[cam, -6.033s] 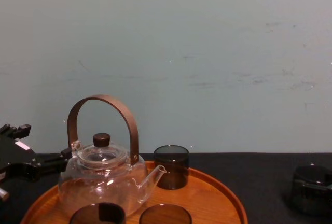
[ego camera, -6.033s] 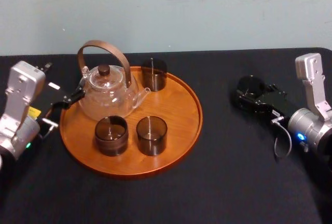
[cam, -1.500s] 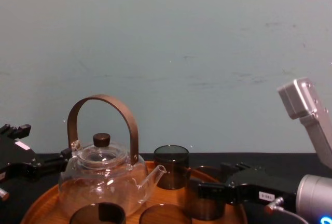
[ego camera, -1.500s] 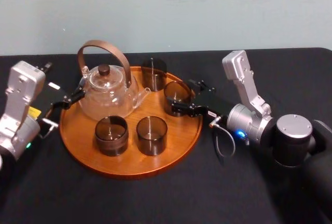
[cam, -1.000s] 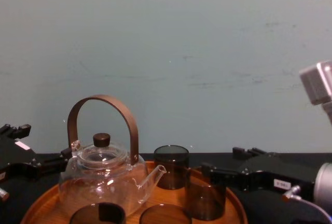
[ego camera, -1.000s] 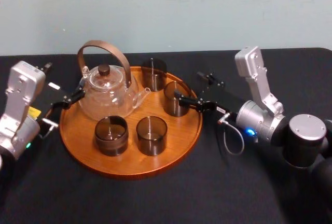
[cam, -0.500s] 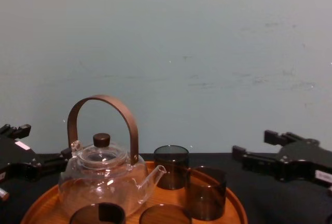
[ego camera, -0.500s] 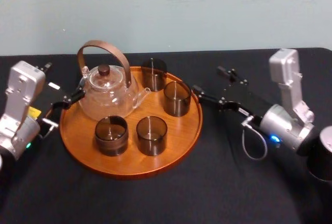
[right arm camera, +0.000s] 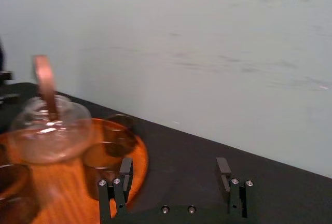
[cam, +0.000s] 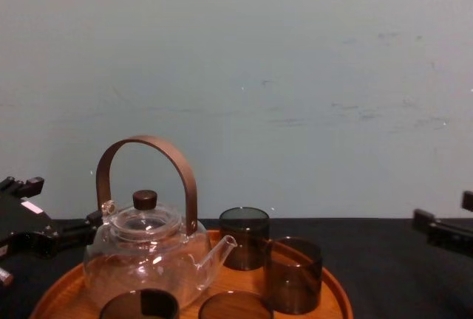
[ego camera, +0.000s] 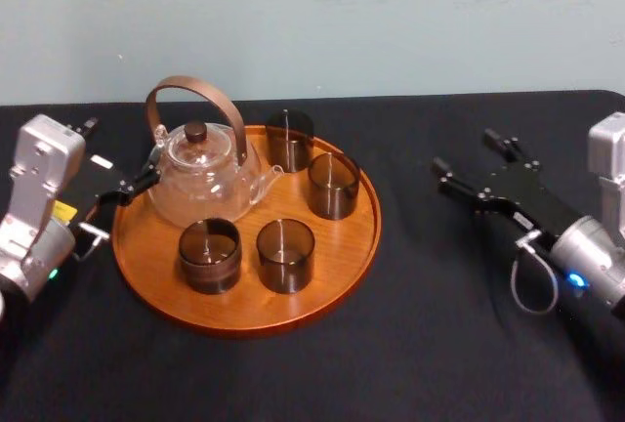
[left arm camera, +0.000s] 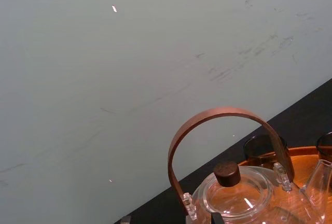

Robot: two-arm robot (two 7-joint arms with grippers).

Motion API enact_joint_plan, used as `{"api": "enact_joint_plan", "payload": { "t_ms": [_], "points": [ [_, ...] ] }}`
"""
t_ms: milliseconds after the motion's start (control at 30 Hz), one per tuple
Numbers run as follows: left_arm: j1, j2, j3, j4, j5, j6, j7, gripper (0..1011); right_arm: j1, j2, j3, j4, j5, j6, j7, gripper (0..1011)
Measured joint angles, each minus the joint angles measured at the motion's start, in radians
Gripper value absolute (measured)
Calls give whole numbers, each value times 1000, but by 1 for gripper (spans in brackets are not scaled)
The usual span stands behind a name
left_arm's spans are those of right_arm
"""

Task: Pick up the glass from the table and place it on the tray.

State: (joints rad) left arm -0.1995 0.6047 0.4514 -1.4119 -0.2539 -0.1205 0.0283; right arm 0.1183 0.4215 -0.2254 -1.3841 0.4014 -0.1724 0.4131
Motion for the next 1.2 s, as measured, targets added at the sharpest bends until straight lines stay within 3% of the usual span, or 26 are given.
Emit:
{"api": "enact_joint_plan", "payload": {
  "t_ms": [367, 1200],
  "points": [
    [0, 0, 0, 0, 0, 0, 0, 1001, 14, -35, 60, 76, -53, -5, -100, 1002],
    [0, 0, 0, 0, 0, 0, 0, 1001, 10, -29, 52, 63, -47, -4, -85, 1002]
  ]
}}
